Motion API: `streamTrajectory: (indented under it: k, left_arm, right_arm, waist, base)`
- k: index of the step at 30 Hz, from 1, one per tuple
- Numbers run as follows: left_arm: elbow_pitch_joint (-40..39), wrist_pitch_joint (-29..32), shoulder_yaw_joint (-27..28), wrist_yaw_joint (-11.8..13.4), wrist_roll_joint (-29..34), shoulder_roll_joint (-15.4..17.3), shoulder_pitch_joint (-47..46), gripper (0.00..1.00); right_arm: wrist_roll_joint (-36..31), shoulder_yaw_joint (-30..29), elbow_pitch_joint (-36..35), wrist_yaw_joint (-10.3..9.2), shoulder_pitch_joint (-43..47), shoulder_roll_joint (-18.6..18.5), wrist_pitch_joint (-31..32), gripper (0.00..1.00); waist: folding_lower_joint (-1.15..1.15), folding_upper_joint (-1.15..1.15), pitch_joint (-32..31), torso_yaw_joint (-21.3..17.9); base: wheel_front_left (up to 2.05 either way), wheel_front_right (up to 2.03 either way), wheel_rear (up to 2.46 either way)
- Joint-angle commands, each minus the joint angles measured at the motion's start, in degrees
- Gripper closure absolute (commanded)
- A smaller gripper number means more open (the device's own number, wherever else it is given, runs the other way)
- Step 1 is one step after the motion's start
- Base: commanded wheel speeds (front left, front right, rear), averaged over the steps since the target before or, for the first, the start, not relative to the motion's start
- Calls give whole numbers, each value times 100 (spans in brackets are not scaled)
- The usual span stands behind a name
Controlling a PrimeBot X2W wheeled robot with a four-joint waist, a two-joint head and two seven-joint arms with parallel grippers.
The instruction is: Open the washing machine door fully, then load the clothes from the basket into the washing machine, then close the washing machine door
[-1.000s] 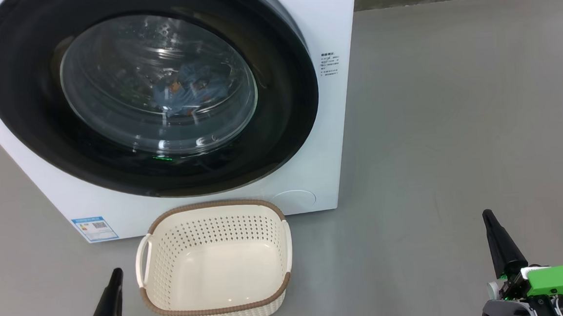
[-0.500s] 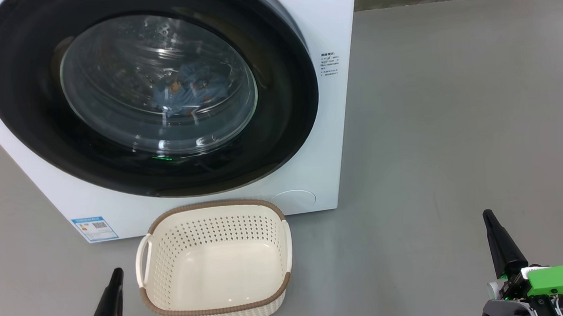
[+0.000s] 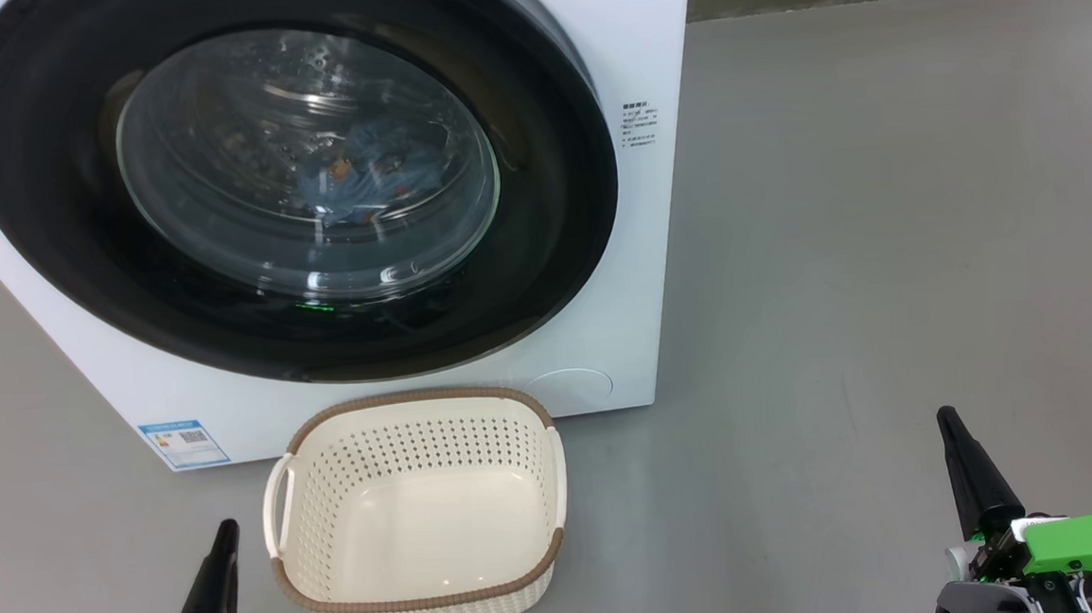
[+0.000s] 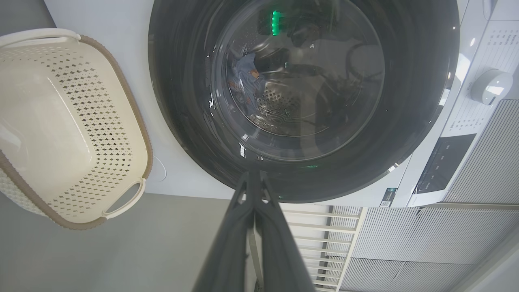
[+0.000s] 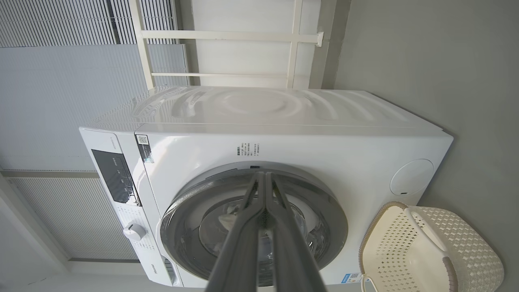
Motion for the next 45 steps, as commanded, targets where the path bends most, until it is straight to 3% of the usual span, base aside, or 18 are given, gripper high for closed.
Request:
streamTrajectory:
  k: [1,45]
  left_arm:
    - [-142,27,206,-16,-23,73,-242,100]
    - [-142,38,219,-17,-12,64,-243,100]
  right_arm:
    - [-11,130,-175,9,-57,-9,42,100]
    - [-18,122,-175,9,-58,-3,49,100]
  waist:
    - [0,0,0,0]
    - [0,0,0,0]
  base:
    - [0,0,0]
    - [0,0,0]
